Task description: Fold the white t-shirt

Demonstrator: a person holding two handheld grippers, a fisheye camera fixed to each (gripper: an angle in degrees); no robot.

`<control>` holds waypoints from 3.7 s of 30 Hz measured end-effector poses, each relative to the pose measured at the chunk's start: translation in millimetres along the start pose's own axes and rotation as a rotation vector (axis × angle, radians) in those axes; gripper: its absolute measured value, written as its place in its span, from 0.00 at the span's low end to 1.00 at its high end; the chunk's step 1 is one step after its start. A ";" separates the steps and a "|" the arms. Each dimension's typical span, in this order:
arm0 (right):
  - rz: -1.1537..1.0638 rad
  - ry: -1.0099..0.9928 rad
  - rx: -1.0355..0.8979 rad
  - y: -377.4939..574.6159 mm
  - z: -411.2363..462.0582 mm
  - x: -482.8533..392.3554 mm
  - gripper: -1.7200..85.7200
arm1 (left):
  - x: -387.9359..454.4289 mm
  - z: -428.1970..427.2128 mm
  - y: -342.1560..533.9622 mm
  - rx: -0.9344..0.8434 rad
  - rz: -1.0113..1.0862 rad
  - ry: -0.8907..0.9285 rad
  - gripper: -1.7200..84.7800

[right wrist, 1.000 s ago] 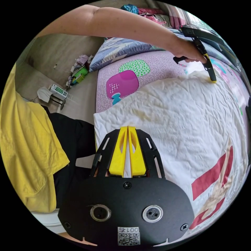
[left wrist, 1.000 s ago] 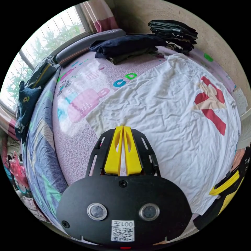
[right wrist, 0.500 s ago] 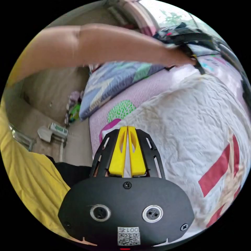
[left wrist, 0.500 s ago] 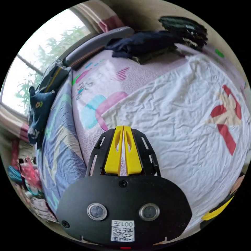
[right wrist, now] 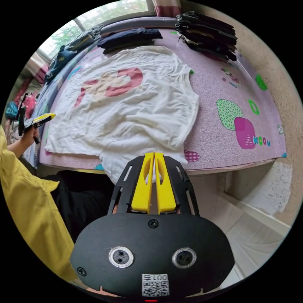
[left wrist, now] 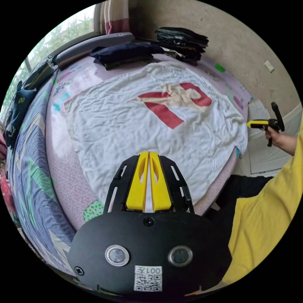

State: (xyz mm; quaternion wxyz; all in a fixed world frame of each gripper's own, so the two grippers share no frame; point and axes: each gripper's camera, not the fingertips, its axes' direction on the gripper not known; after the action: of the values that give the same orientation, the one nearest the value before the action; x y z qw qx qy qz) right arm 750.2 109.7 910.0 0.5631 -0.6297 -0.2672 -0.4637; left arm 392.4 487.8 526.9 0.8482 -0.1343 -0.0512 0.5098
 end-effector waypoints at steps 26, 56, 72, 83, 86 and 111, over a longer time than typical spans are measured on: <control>-0.079 -0.118 -0.079 30.9 87.0 14.8 0.02 | 26.0 40.6 -48.5 -0.256 -0.136 -0.002 0.00; -0.371 -0.433 -0.062 -429.5 295.8 121.5 0.03 | -99.7 138.4 -480.9 -0.064 -0.235 0.403 0.08; -0.865 -0.301 -0.008 -331.9 375.1 64.5 0.03 | -70.2 183.5 -474.2 -0.158 -0.024 0.394 0.03; -0.765 -0.463 0.136 -314.0 374.3 124.4 0.05 | 17.3 99.2 -335.2 0.260 0.389 0.363 0.00; -0.735 -0.497 0.125 -321.0 374.8 139.7 0.07 | 49.3 90.0 -295.2 0.264 0.520 0.289 0.00; -0.783 -0.616 0.007 -321.5 364.8 124.0 0.10 | 125.2 125.5 -182.5 0.318 0.435 0.415 0.01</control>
State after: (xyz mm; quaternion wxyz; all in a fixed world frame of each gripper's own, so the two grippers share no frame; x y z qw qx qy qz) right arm 630.3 507.4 1191.5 0.2436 -0.5879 -0.6390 -0.4321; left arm 579.0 538.8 692.0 0.7221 -0.1091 0.2325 0.6423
